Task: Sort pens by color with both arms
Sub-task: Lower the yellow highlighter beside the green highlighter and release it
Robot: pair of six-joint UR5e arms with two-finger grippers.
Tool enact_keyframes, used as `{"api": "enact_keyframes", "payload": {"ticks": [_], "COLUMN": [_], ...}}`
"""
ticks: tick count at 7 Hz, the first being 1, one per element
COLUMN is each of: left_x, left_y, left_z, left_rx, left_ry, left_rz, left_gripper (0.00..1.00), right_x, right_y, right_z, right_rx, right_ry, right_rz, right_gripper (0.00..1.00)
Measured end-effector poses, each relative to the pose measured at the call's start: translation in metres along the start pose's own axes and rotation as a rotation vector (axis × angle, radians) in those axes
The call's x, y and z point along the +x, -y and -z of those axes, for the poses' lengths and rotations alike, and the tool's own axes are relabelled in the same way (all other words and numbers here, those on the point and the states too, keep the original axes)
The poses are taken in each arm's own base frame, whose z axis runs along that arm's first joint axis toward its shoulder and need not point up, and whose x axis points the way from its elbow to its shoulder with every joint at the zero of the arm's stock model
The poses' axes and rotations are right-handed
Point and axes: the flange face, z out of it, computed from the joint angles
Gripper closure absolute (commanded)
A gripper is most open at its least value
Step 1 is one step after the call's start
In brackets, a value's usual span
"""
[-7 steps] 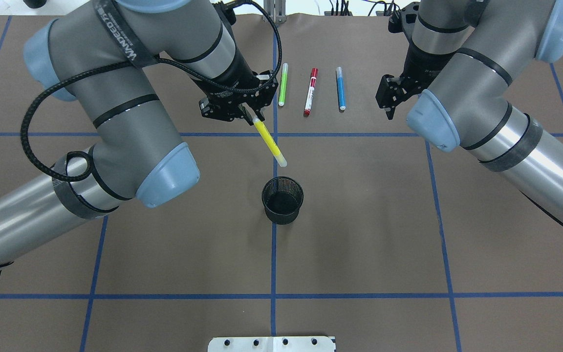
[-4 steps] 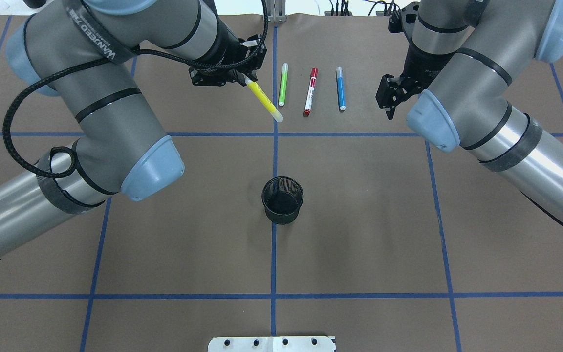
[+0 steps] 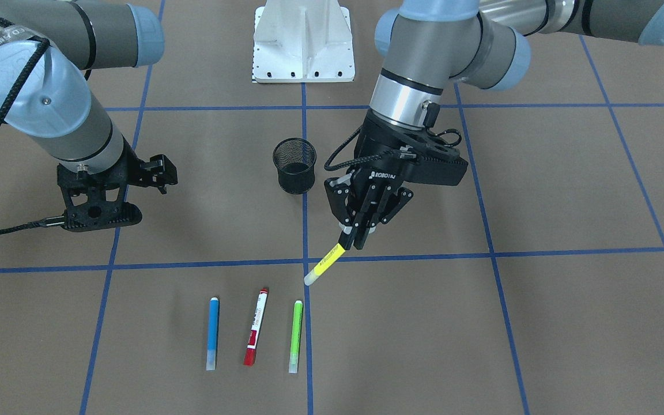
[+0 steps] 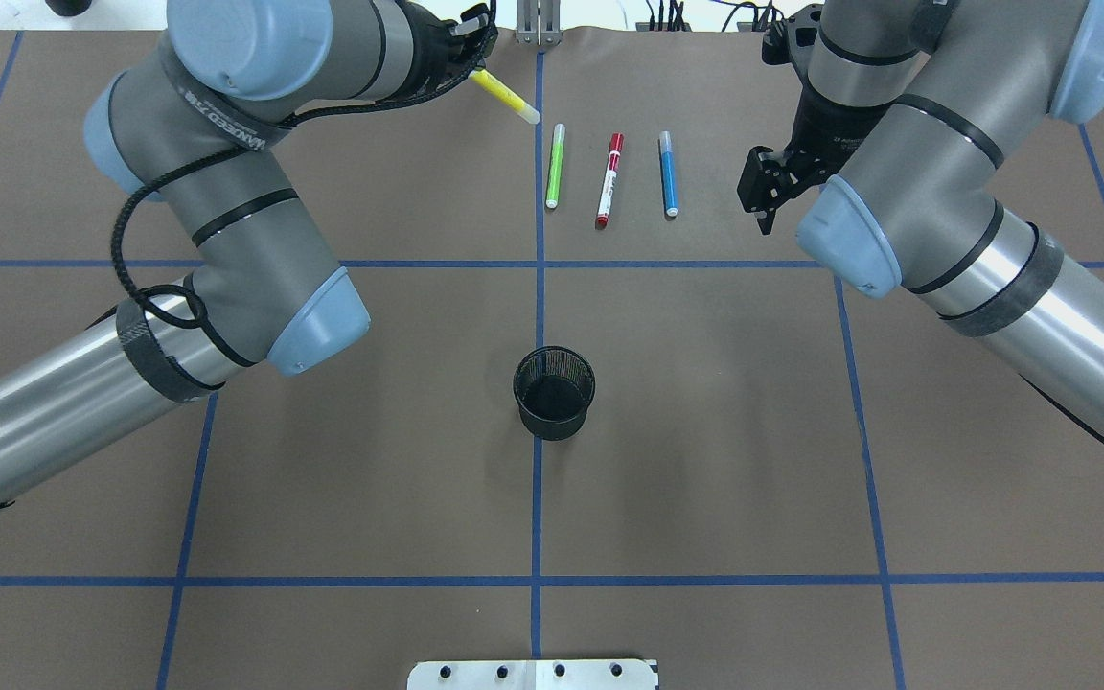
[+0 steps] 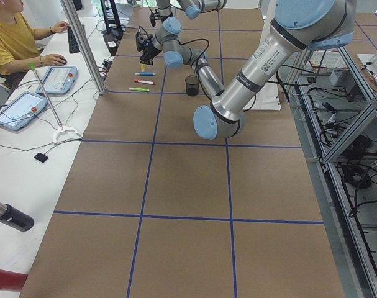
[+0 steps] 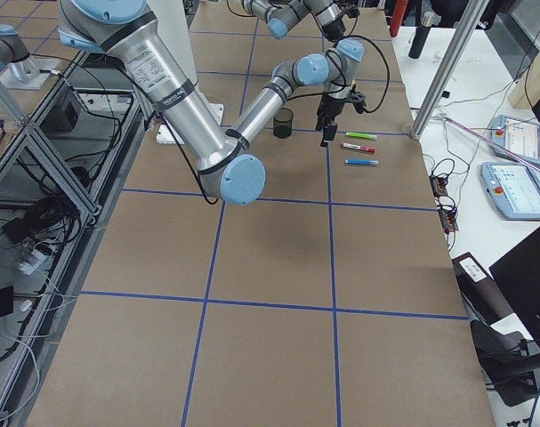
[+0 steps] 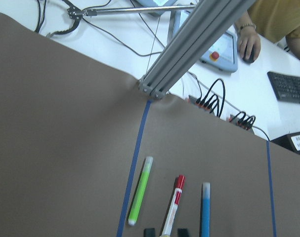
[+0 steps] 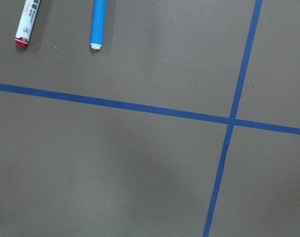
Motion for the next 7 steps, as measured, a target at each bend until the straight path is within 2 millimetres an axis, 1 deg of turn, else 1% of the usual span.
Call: {"api": "enact_keyframes", "payload": {"ticks": [1,2,3,5,6,7], "left_x": [-0.016,-0.032,-0.049,-0.075,-0.083,-0.087], "left_y": [0.004,0.002,-0.007,-0.035,-0.052,-0.070], "left_z": [-0.026,-0.051,-0.074,-0.117,-0.130,-0.139], "left_rx": [0.083,0.156,0.220,0.331,0.362,0.374], "left_ry": [-0.031,-0.038,-0.034,0.003,0.022,0.033], "left_rz": [0.012,0.016,0.019,0.064,0.070,0.073], "left_gripper": [1.00,1.00,1.00,1.00,1.00,0.96], "right_x": [0.000,0.000,0.001,0.000,0.001,0.000], "right_y": [0.000,0.000,0.000,0.000,0.000,0.000], "right_z": [0.000,0.000,-0.001,-0.002,-0.002,-0.004], "right_rx": [0.000,0.000,-0.001,-0.002,-0.003,-0.005], "right_ry": [0.000,0.000,-0.001,-0.001,-0.001,-0.002], "right_rz": [0.000,0.000,-0.001,-0.002,-0.002,-0.001], "right_gripper": [0.00,0.00,0.00,0.00,0.00,0.00]}}
